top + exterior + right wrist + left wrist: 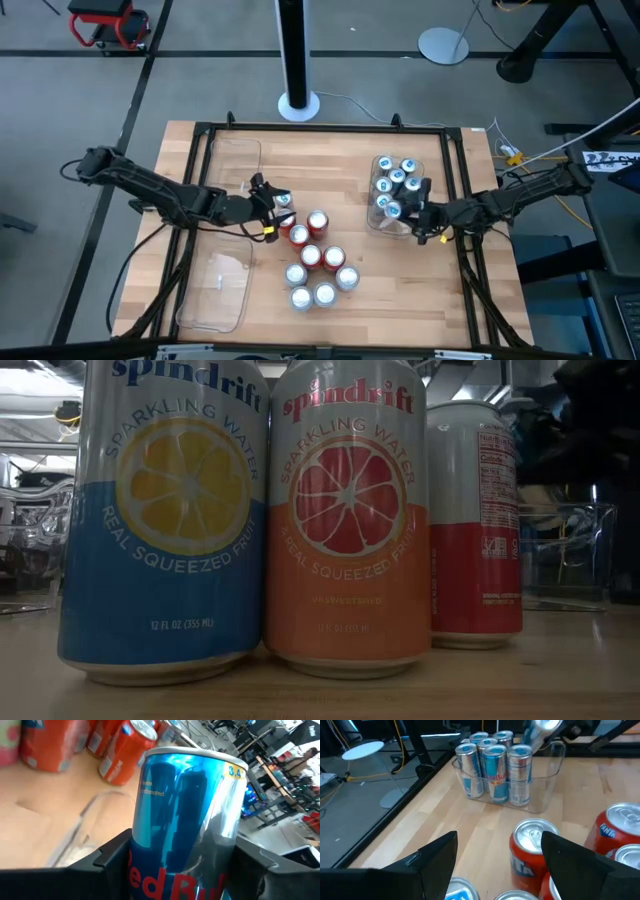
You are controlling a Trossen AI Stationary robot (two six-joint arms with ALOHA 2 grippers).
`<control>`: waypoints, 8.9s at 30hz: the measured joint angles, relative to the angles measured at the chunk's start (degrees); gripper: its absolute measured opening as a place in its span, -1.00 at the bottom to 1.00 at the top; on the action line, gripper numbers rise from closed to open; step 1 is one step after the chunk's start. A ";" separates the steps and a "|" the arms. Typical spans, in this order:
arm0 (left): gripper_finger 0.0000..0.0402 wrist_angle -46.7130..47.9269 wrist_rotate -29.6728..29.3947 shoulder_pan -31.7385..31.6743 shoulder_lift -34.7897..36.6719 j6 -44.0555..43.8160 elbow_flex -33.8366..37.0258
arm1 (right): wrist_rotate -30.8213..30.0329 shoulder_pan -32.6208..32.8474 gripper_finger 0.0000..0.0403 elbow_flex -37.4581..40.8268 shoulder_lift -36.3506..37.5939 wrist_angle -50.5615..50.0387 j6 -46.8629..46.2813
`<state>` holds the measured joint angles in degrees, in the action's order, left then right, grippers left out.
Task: Sort soda cans
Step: Put the blue soda can in the middle right transparent bin
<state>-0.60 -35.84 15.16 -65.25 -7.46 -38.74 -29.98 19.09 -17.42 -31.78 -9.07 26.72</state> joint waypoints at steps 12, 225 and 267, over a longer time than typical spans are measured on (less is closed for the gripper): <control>0.38 -6.45 2.46 -0.66 -4.23 2.78 -0.02 | -2.40 0.00 0.21 12.87 7.48 13.94 -0.80; 0.14 4.55 34.90 -13.71 -52.83 10.04 -54.73 | 9.45 0.00 0.89 -4.04 6.39 14.75 19.34; 0.37 20.96 31.83 -17.03 -50.80 11.38 -55.70 | 6.85 0.00 0.89 -4.04 6.39 10.13 18.36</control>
<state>20.35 -4.01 -1.87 -116.05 3.92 -94.44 -23.14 19.10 -21.45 -25.39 1.06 45.08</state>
